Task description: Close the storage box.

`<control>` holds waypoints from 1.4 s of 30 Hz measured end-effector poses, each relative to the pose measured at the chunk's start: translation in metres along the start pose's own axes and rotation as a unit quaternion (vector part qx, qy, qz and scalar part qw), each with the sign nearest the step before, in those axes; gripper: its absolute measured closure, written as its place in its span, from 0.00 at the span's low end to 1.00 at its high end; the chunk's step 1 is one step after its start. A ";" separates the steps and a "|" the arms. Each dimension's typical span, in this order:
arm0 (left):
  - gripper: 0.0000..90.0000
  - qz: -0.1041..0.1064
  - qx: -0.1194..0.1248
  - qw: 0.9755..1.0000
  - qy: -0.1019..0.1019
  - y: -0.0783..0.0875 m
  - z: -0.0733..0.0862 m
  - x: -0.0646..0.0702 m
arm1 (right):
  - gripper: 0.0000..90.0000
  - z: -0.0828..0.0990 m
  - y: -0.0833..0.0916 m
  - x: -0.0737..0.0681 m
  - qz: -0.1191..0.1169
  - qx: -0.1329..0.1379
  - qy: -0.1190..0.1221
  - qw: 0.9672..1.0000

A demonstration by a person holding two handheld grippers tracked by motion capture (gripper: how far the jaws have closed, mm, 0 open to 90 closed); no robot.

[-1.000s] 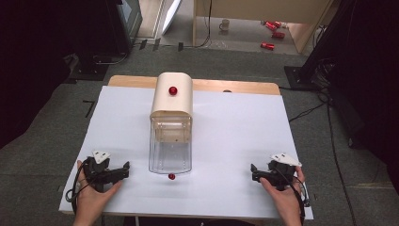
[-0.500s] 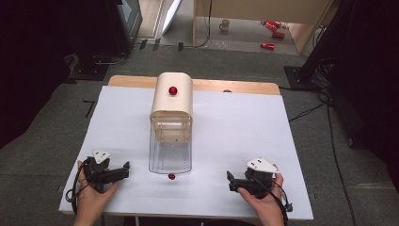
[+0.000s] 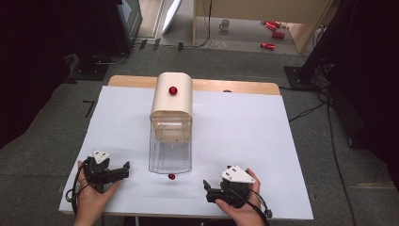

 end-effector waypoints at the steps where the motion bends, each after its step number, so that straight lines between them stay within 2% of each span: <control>1: 0.00 0.000 0.000 1.000 0.000 0.000 0.000 0.000 | 0.08 0.000 0.000 -0.003 -0.004 0.001 0.002 1.000; 4: 0.00 0.000 -0.001 1.000 0.000 0.000 0.000 0.000 | 0.15 -0.001 -0.001 -0.017 -0.015 0.004 0.008 1.000; 12: 0.00 0.000 -0.001 1.000 -0.001 0.000 0.000 0.000 | 0.18 -0.003 -0.001 -0.048 -0.044 0.009 0.020 0.999; 17: 0.00 0.000 -0.001 1.000 -0.001 0.000 0.000 0.000 | 0.30 -0.007 -0.003 -0.058 -0.052 0.021 0.016 0.998; 27: 0.00 0.000 -0.001 1.000 -0.001 0.000 0.000 0.000 | 0.52 -0.016 -0.008 -0.079 -0.086 0.034 0.005 0.996; 36: 0.00 0.000 0.000 1.000 0.000 0.000 0.000 0.000 | 0.63 -0.024 -0.016 -0.089 -0.094 0.029 0.001 0.995; 42: 0.00 0.000 0.000 1.000 0.000 0.000 0.000 0.000 | 0.67 -0.028 -0.024 -0.104 -0.104 0.025 0.015 0.994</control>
Point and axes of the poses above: each handheld gripper's, and its own axes: y roughly backward along the jaws, z roughly out of its underside, x roughly to its right, the point moved 10 cm from there along -y, roughly forward along the jaws
